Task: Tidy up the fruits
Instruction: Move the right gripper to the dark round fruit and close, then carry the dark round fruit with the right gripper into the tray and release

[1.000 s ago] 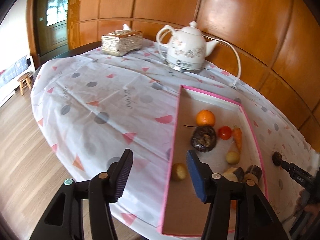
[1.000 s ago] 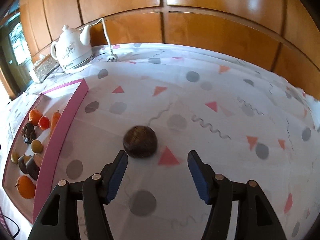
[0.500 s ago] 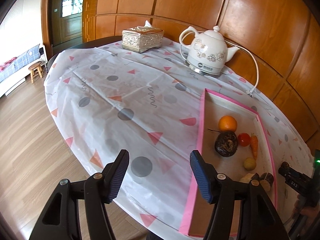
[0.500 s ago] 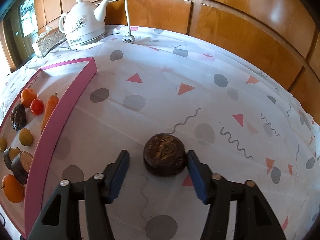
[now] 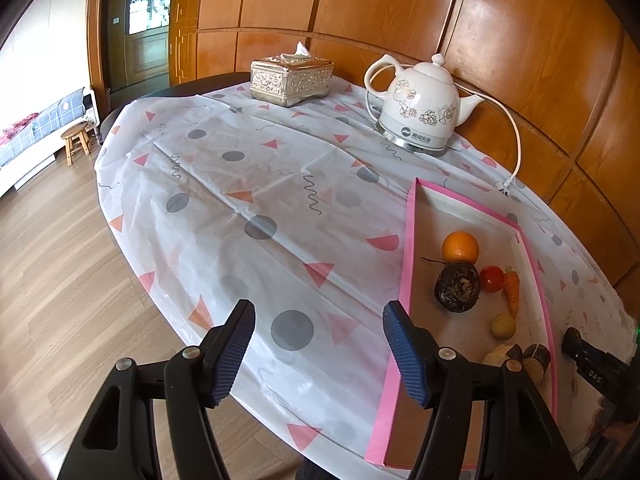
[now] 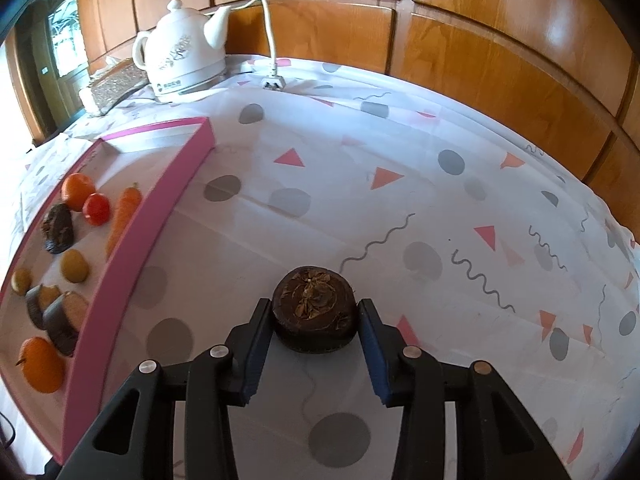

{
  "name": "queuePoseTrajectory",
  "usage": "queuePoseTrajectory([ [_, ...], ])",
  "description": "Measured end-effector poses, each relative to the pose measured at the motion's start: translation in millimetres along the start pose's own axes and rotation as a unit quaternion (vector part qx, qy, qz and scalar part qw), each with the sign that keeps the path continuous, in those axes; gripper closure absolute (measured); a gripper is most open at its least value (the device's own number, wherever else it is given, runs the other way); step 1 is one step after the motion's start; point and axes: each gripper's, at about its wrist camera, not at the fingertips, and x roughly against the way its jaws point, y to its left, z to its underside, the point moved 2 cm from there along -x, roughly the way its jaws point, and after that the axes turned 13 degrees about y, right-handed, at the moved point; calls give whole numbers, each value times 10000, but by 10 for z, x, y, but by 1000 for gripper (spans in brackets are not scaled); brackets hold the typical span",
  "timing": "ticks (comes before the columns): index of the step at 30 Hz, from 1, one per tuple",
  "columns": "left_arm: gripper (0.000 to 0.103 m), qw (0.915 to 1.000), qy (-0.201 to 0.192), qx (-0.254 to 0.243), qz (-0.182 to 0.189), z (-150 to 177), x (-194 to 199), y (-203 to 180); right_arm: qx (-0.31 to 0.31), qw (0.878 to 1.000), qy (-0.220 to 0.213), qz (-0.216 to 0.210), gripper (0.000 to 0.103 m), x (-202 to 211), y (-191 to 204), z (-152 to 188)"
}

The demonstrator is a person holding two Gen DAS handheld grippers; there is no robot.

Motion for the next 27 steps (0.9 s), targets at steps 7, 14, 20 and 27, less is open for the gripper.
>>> queuePoseTrajectory([
  [7, 36, 10000, -2, -60, 15, 22, 7, -33, 106, 9995, -181, -225, 60, 188, 126, 48],
  [14, 35, 10000, 13, -13, 14, 32, -2, -9, 538, 9948, -410, -756, 60, 471, 470, 5],
  [20, 34, 10000, 6, 50, 33, 22, -16, 37, 1467, 9800, -458, -1264, 60, 632, 1104, -7],
  [27, 34, 9997, -15, 242, 15, -17, -26, 163, 2455, 9560, -340, -1568, 60, 621, 1834, -5],
])
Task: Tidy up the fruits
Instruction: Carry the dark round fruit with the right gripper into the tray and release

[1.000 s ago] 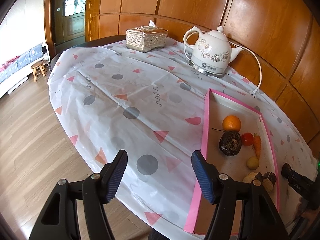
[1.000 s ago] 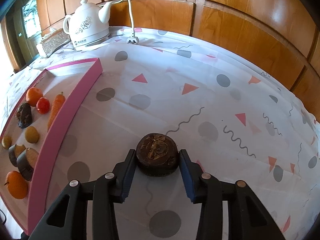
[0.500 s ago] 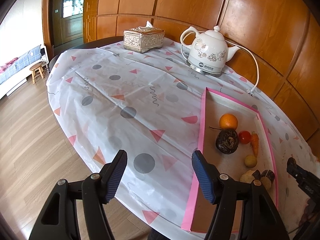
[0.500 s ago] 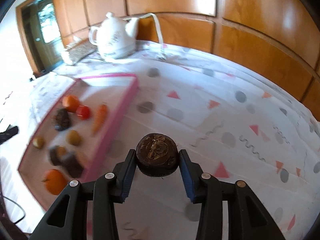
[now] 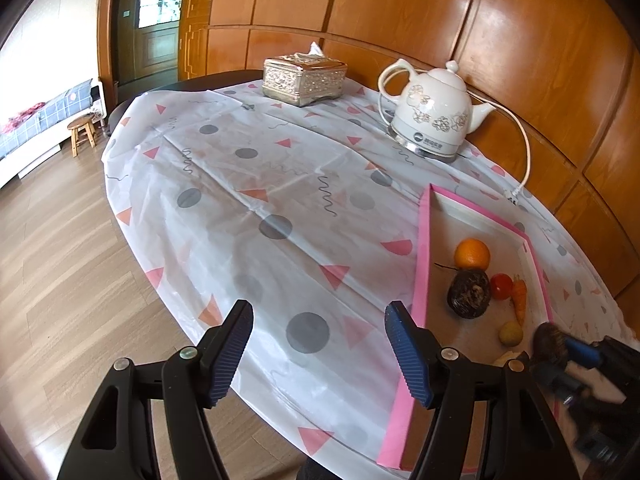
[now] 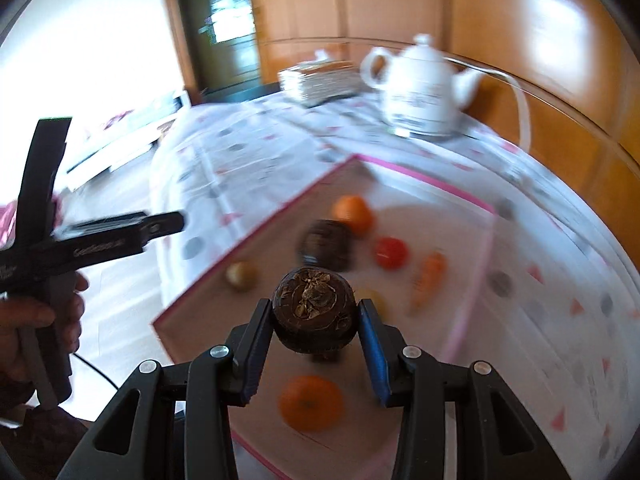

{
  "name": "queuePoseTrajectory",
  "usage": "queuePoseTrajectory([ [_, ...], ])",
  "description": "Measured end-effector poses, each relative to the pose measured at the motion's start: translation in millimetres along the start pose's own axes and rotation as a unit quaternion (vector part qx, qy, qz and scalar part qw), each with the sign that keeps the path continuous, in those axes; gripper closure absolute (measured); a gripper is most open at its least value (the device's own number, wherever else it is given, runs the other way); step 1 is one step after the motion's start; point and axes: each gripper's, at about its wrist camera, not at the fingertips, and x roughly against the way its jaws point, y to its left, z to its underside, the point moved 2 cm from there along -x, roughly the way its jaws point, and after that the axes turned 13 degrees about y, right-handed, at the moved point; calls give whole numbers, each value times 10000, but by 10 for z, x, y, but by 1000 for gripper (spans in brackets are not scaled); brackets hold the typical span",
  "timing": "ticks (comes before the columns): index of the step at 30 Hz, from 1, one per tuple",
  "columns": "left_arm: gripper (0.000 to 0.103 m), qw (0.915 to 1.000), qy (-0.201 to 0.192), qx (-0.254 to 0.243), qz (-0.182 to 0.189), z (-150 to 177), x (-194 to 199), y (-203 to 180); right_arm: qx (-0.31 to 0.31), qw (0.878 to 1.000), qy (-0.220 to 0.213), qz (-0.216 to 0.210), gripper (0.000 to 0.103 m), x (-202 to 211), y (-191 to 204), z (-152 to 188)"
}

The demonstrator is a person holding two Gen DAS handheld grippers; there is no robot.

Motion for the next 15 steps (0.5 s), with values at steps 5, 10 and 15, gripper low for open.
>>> queuePoseTrajectory([
  [5, 34, 10000, 28, 80, 12, -4, -28, 48, 536, 9979, 361, 85, 60, -313, 273, -105],
  [10, 34, 9999, 96, 87, 33, 14, -77, 51, 709, 9950, 666, 227, 60, -555, 340, -139],
  [15, 34, 9999, 114, 45, 46, 25, -90, 21, 821, 9928, 762, 419, 60, -682, 353, -147],
])
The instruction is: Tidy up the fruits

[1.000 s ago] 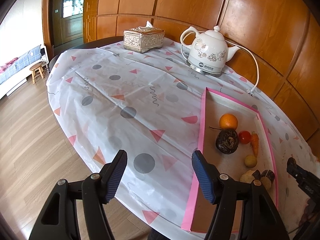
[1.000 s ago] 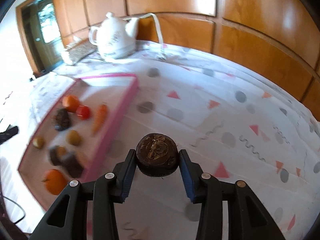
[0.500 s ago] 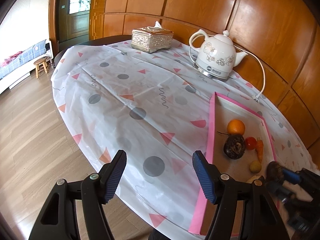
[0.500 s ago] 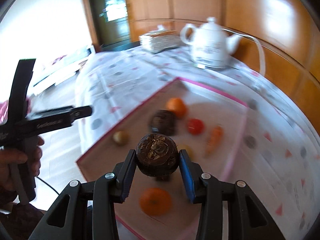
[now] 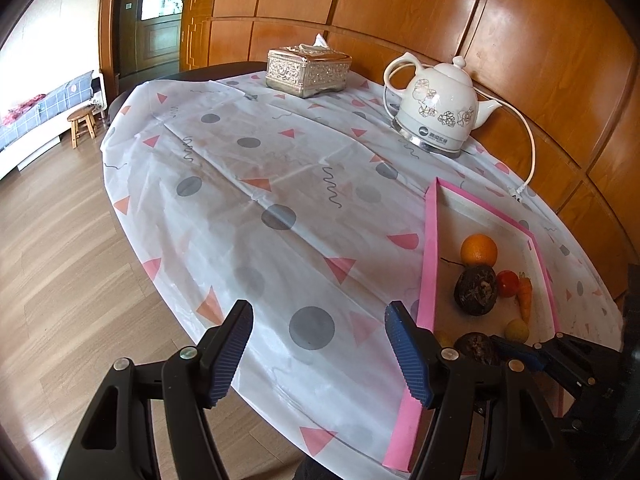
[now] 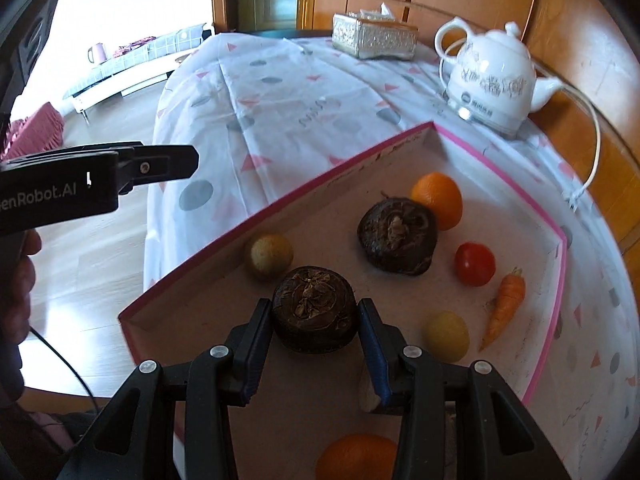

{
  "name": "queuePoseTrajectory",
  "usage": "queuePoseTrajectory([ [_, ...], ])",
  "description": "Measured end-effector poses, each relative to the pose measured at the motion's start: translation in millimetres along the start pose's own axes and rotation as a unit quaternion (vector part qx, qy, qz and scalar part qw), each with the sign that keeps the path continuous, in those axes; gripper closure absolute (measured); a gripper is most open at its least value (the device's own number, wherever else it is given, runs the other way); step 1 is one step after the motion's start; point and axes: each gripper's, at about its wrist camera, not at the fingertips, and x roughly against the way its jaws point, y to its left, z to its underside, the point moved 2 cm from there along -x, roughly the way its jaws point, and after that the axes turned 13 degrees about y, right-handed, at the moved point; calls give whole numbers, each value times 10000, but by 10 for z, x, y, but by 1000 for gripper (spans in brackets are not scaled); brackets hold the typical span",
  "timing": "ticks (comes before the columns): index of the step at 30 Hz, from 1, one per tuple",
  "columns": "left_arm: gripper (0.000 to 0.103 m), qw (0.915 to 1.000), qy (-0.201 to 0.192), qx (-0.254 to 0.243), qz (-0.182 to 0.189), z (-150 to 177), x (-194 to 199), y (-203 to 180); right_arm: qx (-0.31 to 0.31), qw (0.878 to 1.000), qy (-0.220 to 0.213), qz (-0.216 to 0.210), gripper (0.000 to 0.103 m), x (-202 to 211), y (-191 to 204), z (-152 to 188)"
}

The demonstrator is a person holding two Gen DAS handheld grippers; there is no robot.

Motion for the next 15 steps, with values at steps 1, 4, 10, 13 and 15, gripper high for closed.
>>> queuePoseTrajectory([
  [1, 34, 10000, 8, -1, 4, 1, -3, -4, -15, 10000, 4, 15, 60, -8, 1, -7],
  [4, 34, 10000, 8, -12, 8, 5, 1, -12, -82, 9999, -34, 75, 59, -8, -6, -8],
  [10, 32, 10000, -51, -47, 1, 6, 37, -44, -213, 9996, -128, 145, 58, 36, -1, 26],
  [13, 30, 9999, -97, -81, -12, 12, 65, -67, -336, 9989, -263, 184, 55, 108, -1, 51],
  [15, 30, 9999, -126, -109, -26, 14, 78, -82, -434, 9979, -407, 249, 48, 187, -6, 72],
])
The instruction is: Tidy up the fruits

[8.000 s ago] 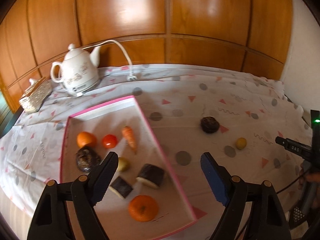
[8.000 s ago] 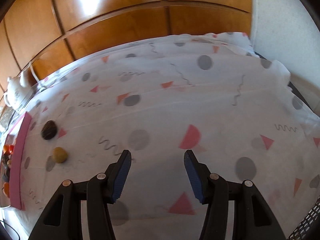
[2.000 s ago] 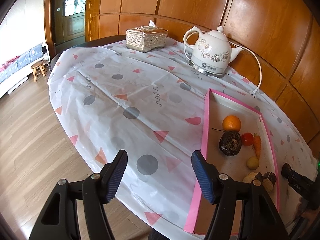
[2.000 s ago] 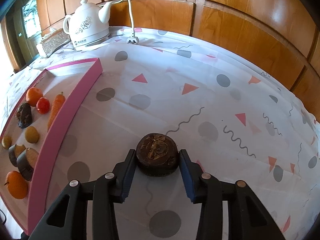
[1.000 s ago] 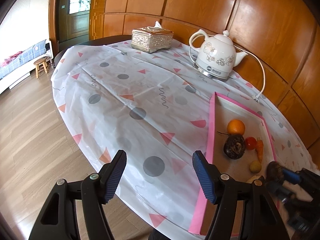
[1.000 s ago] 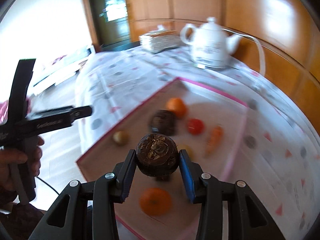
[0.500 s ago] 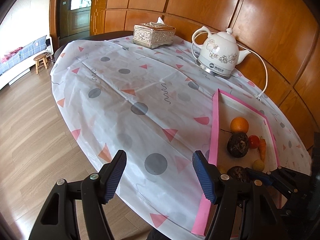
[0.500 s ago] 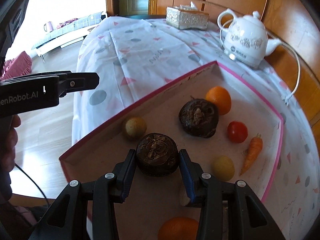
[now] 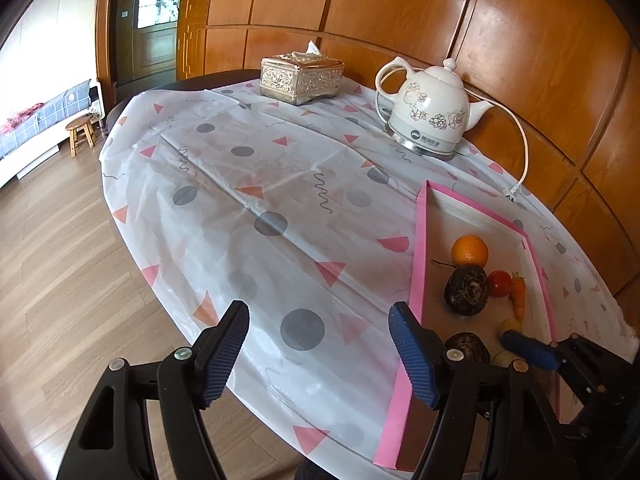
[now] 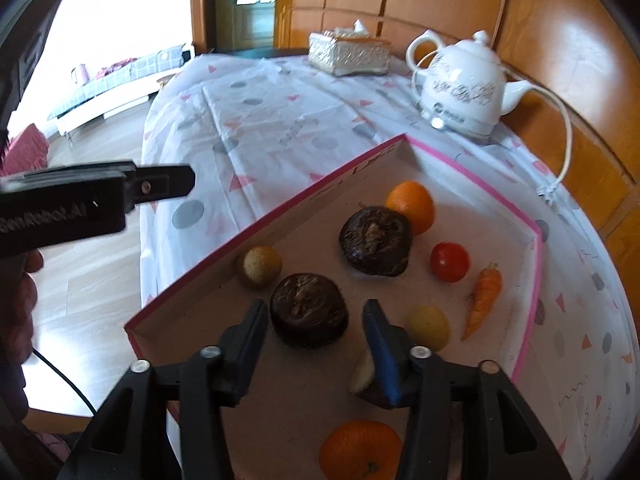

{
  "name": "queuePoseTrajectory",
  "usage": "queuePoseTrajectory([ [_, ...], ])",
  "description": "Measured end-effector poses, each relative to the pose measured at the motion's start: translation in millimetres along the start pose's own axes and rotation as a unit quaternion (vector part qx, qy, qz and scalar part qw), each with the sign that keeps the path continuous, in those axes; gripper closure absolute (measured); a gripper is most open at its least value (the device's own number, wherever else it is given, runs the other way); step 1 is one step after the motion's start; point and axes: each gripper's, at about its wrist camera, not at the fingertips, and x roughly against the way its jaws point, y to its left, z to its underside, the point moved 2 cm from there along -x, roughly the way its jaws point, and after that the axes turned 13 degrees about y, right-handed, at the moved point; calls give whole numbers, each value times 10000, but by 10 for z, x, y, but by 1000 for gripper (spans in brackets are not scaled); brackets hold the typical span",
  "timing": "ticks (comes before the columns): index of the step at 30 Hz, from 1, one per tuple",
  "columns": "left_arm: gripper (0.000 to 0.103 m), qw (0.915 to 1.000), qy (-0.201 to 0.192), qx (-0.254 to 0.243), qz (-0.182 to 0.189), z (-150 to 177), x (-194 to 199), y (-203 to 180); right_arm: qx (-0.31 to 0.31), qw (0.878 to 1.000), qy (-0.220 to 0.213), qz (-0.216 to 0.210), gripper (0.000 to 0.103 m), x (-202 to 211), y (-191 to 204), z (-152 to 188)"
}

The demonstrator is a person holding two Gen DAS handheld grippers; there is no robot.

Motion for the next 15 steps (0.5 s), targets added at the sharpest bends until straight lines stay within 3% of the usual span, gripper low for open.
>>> queuePoseTrajectory([
  [8, 22, 9989, -392, -231, -129, -7, 135, -129, -686, 9964, -420, 252, 41, 293, -145, 162],
  [11, 13, 9967, -664, -432, -153, 15, 247, -245, -1252, 9885, -633, 557, 34, 423, -263, 296],
  [15, 0, 9915, -964, -859, -156, 87, 385, -479, -2006, 9738, -736, 775, 33, 529, -435, 503],
])
